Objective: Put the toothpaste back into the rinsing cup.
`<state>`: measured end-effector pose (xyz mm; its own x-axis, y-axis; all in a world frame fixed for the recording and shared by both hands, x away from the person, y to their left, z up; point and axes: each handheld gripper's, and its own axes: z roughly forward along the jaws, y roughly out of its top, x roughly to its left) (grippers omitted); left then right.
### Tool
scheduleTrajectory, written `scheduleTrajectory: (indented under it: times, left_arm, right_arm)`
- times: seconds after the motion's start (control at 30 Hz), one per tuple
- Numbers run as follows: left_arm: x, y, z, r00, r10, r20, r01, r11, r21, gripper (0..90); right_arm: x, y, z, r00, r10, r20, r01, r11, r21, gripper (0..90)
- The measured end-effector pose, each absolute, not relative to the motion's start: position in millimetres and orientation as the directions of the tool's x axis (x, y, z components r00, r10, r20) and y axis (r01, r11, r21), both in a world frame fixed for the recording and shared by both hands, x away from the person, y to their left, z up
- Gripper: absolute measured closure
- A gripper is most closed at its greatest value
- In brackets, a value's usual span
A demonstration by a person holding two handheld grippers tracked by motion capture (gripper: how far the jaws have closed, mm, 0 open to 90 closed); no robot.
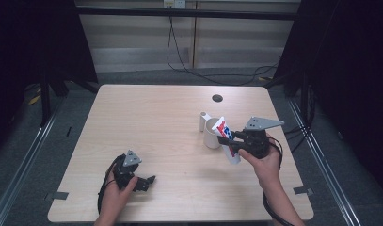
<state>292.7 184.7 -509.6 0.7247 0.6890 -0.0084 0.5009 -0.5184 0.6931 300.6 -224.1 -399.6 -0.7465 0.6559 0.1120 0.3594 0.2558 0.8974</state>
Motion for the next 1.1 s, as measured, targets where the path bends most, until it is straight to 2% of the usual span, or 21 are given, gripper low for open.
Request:
scheduleTrajectory:
  times: [1.1]
  left_arm:
    - [293, 185, -509, 0.724, 0.690, -0.006, 0.501, -0.520, 0.692, 0.0]
  right_arm:
    - [316, -229, -379, -0.691, 0.705, 0.159, 0.336, 0.118, 0.935, 66.6]
